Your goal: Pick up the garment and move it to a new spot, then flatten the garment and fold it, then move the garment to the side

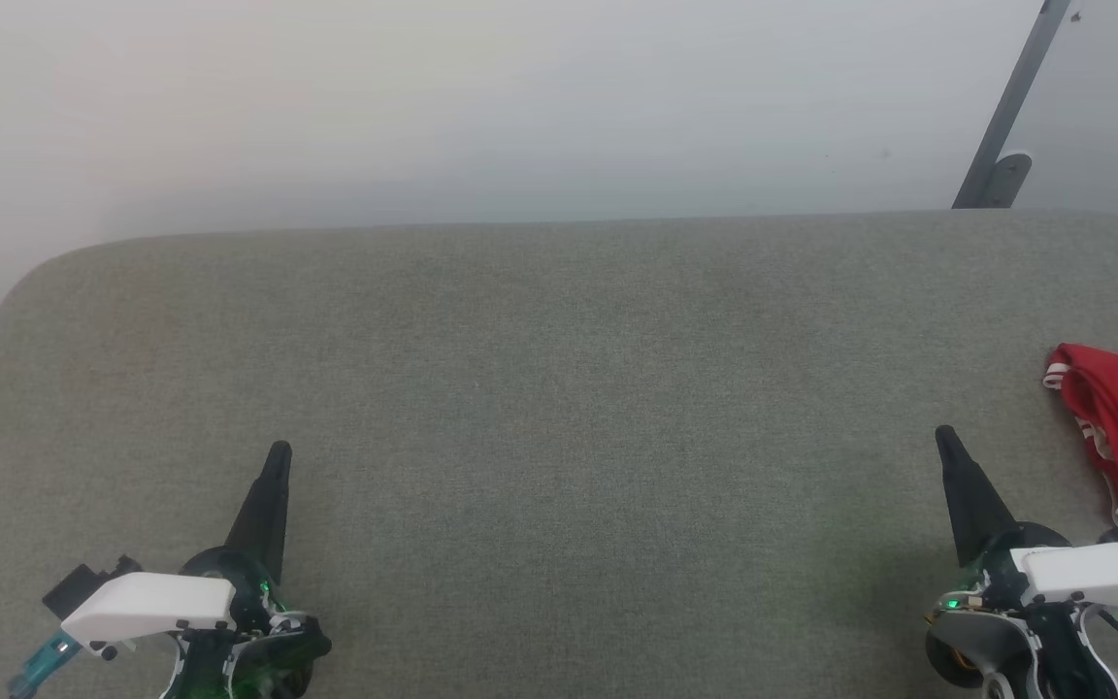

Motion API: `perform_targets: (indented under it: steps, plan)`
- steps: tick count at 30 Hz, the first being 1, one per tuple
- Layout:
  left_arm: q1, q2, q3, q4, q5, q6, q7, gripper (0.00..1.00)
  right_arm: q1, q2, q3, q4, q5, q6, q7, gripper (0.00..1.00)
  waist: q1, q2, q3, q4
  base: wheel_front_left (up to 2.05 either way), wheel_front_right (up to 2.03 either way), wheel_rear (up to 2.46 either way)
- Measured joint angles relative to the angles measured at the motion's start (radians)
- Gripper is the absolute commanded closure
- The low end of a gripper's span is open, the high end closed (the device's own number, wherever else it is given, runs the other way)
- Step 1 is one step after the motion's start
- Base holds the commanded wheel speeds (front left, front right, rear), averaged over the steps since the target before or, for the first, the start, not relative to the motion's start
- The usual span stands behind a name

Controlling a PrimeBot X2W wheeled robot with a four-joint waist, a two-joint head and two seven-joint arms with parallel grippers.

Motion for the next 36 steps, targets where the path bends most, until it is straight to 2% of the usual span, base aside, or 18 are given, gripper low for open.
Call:
perform_targets:
  steps: [36]
  plan:
    - [0.0, -0.001, 0.001, 0.0, 0.0, 0.0, 0.0, 1.0, 0.0, 0.0, -0.001, 0.0, 0.0, 0.0, 0.0, 1.0, 0.0, 0.0, 0.0, 0.0, 0.0, 0.0, 0.0]
